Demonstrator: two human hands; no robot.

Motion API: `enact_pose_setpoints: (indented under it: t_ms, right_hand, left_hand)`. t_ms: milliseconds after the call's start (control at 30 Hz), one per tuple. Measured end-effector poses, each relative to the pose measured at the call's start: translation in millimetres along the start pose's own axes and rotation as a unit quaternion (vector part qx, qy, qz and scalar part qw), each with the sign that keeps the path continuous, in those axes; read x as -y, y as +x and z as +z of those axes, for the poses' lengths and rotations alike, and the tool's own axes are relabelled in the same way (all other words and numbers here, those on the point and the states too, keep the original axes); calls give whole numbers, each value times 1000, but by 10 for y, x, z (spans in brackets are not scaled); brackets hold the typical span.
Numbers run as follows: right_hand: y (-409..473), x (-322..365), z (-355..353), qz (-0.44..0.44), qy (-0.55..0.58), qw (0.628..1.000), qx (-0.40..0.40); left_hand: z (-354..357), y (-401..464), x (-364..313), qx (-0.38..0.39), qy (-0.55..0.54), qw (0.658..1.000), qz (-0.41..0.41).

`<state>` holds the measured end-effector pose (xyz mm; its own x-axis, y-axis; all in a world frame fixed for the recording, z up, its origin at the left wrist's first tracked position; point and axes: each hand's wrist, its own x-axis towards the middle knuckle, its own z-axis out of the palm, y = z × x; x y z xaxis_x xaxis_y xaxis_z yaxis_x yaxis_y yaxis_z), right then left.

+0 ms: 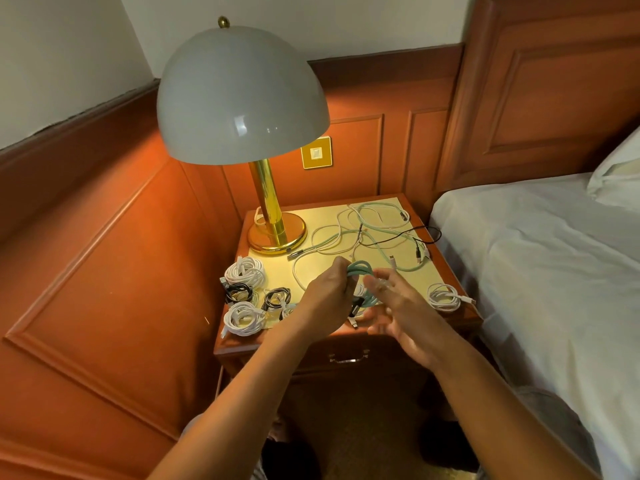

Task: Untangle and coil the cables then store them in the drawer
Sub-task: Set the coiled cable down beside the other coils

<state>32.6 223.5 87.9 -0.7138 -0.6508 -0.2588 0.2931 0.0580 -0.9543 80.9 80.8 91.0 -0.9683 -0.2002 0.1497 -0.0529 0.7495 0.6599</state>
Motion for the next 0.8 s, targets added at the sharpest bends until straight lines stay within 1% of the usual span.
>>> enact_pose_setpoints:
  t_ms: [133, 200, 267, 367, 433, 500, 567, 600, 633, 667, 700, 767, 800]
  right_hand:
    - [-52, -62, 85, 30, 49, 998, 24]
    - [-64, -62, 61, 19, 28, 999, 36]
    - [-81, -24, 12, -1, -54, 998, 32]
    - [-119, 86, -82, -21, -189, 981, 34]
    - [-147, 150, -124, -31, -274, 960, 41]
    - [-149, 164, -140, -51, -366, 929, 24]
    - [-140, 159, -137, -70, -433, 898, -8]
    - [-141, 153, -139, -76, -446, 892, -20]
    - [-137, 145, -148, -77, -444, 892, -24]
    - [-134, 135, -158, -72, -427, 901, -20]
    - [-125, 123, -167, -64, -389, 919, -11]
    - [-100, 101, -162, -43, -274, 961, -1]
    - [-78, 81, -157, -30, -220, 975, -5]
  left_hand:
    - [0, 41, 26, 7, -11, 1000, -4]
    - [-11, 33, 67, 6, -20, 1000, -22]
    - [-30, 14, 125, 0, -25, 998, -49]
    - [-39, -17, 162, 3, -18, 997, -78]
    - [-21, -29, 148, 1, -24, 996, -88]
    - [7, -34, 126, -8, -49, 994, -99]
    - [20, -43, 97, -15, -106, 988, -113]
    - [19, -56, 89, -17, -140, 983, -117]
    - [13, -69, 85, -16, -169, 978, -118]
    - [4, -89, 78, -12, -193, 974, -115]
    - [-5, -110, 74, -5, -213, 970, -112]
    - [-22, -143, 72, 5, -239, 965, -110]
    - [-26, -155, 70, 8, -249, 962, -110]
